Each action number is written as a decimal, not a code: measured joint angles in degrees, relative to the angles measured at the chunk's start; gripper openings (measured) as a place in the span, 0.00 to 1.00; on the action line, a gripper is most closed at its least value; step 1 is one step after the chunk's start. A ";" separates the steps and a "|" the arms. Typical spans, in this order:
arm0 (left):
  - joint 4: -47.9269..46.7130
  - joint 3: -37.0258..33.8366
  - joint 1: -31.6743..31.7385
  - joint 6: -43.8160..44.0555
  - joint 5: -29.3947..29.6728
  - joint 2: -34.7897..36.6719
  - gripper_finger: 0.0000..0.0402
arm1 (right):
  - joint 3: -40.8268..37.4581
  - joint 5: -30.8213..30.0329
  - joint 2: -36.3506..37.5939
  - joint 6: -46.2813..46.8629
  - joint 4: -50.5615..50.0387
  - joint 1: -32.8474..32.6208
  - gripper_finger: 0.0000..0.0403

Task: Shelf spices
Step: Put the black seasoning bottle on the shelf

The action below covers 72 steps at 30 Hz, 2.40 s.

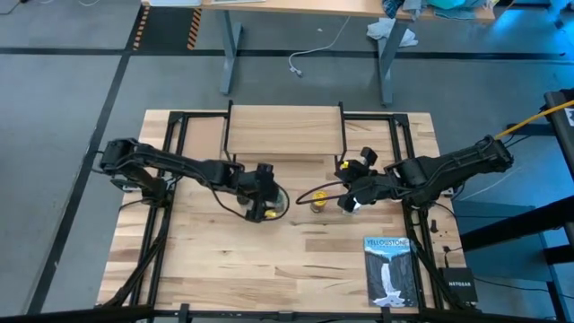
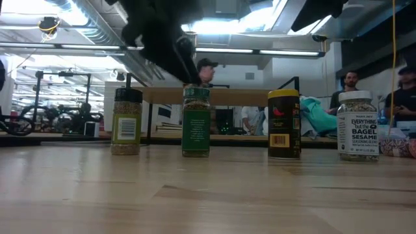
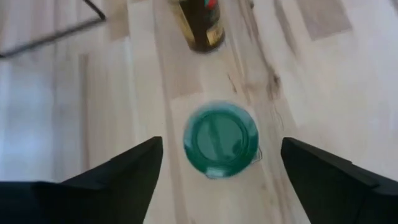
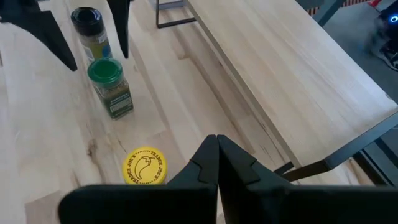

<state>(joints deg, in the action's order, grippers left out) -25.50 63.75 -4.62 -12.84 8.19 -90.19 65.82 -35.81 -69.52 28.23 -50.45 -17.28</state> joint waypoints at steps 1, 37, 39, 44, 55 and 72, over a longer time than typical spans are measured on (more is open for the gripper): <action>-0.19 0.00 0.27 0.37 -0.13 -0.58 0.81 | 0.00 0.00 0.00 0.01 0.00 0.00 0.00; 11.67 -0.04 0.83 4.08 -9.34 -7.54 0.47 | 0.00 -1.10 -0.04 0.02 -0.32 0.02 0.00; 13.29 -0.04 0.83 4.09 -9.34 -7.54 0.47 | 0.00 -1.20 -0.04 0.02 -0.31 0.02 0.00; 18.44 -0.04 0.64 4.75 -12.27 -7.75 0.49 | 0.00 -1.22 -0.04 0.02 -0.31 0.02 0.00; 21.68 0.82 -2.46 4.75 -13.64 -13.01 0.48 | 0.00 -1.29 -0.04 0.02 -0.27 0.04 0.00; 20.88 4.59 -3.64 5.67 -13.70 -14.65 0.58 | 0.00 -0.70 -0.04 0.07 -0.31 0.04 0.00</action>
<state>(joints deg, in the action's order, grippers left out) -4.62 68.34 -8.26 -7.17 -5.51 -104.84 65.82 -36.51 -69.56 28.29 -50.76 -17.23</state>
